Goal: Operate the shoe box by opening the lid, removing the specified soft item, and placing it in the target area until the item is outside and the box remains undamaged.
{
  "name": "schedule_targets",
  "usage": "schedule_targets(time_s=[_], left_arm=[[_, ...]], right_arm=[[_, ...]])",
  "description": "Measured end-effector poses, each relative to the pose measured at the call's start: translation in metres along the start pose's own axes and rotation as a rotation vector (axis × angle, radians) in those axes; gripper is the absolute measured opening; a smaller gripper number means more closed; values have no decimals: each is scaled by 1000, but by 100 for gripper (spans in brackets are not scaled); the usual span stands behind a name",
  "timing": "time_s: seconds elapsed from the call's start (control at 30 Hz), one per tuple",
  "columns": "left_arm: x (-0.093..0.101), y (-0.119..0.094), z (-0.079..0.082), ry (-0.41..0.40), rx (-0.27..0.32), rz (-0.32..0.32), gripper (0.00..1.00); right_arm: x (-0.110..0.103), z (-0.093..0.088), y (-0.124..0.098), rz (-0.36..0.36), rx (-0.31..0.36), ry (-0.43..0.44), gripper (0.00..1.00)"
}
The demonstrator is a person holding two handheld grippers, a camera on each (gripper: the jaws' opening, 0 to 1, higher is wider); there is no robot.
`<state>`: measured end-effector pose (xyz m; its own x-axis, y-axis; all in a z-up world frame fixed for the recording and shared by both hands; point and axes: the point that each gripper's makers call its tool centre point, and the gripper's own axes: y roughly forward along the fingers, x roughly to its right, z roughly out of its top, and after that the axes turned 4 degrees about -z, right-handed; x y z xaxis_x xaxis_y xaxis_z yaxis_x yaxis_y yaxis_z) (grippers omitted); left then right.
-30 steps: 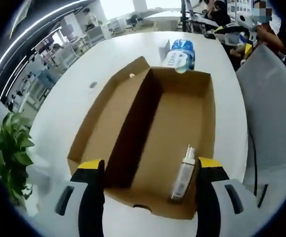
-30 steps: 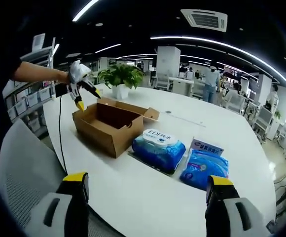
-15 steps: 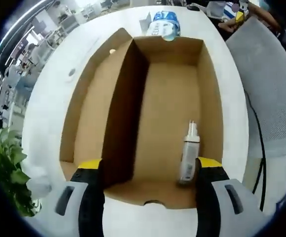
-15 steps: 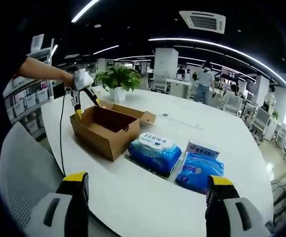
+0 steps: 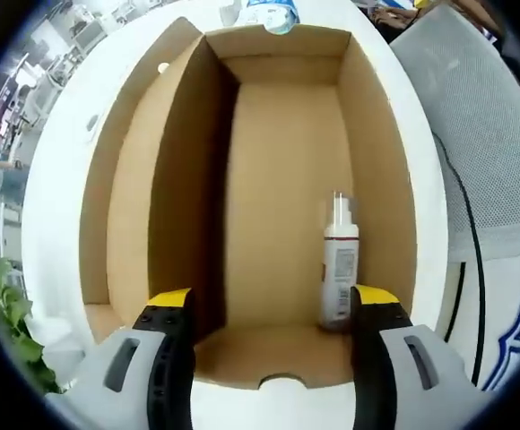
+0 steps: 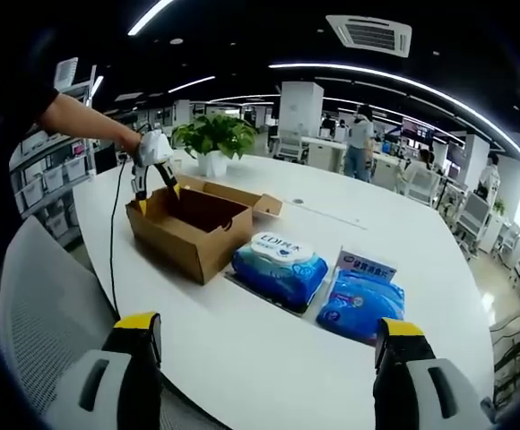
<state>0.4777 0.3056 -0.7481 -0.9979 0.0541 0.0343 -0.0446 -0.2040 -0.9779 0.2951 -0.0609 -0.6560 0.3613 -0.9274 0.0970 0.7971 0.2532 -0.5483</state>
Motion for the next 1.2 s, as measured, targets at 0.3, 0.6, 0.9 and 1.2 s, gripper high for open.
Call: schedule_targets(time_s=[0.3, 0.6, 0.9, 1.2], left_arm=[[10, 7, 2, 3, -4, -85, 69], [20, 22, 3, 0, -10, -117, 63], [27, 35, -2, -47, 5, -106, 61], [33, 39, -1, -49, 19, -97, 49]], right_arm=[[0, -4, 2, -4, -16, 7, 99], [5, -6, 1, -17, -26, 6, 99], [5, -3, 4, -32, -20, -3, 98], [0, 5, 7, -19, 8, 5, 97]])
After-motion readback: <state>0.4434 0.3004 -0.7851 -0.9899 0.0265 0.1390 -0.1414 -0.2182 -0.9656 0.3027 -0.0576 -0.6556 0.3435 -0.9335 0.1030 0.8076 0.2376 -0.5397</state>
